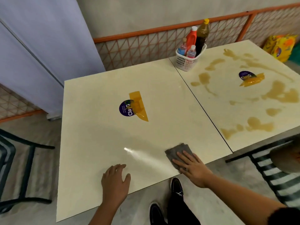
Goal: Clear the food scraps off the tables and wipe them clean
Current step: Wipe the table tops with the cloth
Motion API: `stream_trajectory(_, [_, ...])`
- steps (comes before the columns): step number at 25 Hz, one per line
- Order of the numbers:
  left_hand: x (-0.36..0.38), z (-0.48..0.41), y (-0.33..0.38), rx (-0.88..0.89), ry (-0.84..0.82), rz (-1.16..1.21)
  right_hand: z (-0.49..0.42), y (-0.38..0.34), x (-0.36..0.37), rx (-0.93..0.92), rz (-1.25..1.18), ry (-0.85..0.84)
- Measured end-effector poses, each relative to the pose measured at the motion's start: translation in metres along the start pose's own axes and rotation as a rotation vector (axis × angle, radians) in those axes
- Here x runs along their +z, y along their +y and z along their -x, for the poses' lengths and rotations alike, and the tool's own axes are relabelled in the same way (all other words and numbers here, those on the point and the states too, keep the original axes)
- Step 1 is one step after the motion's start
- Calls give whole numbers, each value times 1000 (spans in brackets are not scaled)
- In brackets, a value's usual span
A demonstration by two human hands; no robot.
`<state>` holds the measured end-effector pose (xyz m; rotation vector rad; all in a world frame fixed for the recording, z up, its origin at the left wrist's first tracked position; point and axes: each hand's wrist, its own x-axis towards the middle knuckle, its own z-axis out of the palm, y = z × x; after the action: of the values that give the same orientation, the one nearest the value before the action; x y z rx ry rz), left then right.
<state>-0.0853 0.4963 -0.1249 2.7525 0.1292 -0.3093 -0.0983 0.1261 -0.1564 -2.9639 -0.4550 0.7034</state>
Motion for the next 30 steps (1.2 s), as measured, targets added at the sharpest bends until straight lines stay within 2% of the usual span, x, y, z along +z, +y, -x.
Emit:
stream_trajectory(3, [10,12,17,38,-30,36,23,18,-29,182,-241,-27])
stream_trajectory(5, [12,16,29,53,-44,84,28,-3,-49,261,-531,34])
stream_trajectory(7, [11,16,42,105,-52,166,19,-34,-67,461,-1071,110])
stream_trajectory(9, [3,17,60,117,-83,346,8,-60,-82,581,-1711,49])
stream_trajectory(11, [-11,15,82,-81,-178,674,5,-78,-93,621,-2253,-46])
stream_trajectory(12, [-18,11,93,-232,-238,903,7,-82,-99,616,-2400,-105])
stream_trajectory(14, [-27,2,109,-465,-364,1303,18,-86,-116,517,-2481,-203])
stream_trajectory(16, [-38,-4,123,-473,-424,1429,22,-82,-126,396,-2466,-216])
stream_trajectory(19, [-43,-6,151,-337,-355,1348,30,-68,-137,317,-2391,-171])
stream_trajectory(22, [-33,-9,176,-287,-303,1279,39,-44,-138,295,-2396,-227])
stream_trajectory(27, [-2,-14,227,-360,-181,1143,34,27,-140,340,-2378,-305])
stream_trajectory(30, [30,-13,274,-444,-163,1026,30,98,-133,386,-2285,-204])
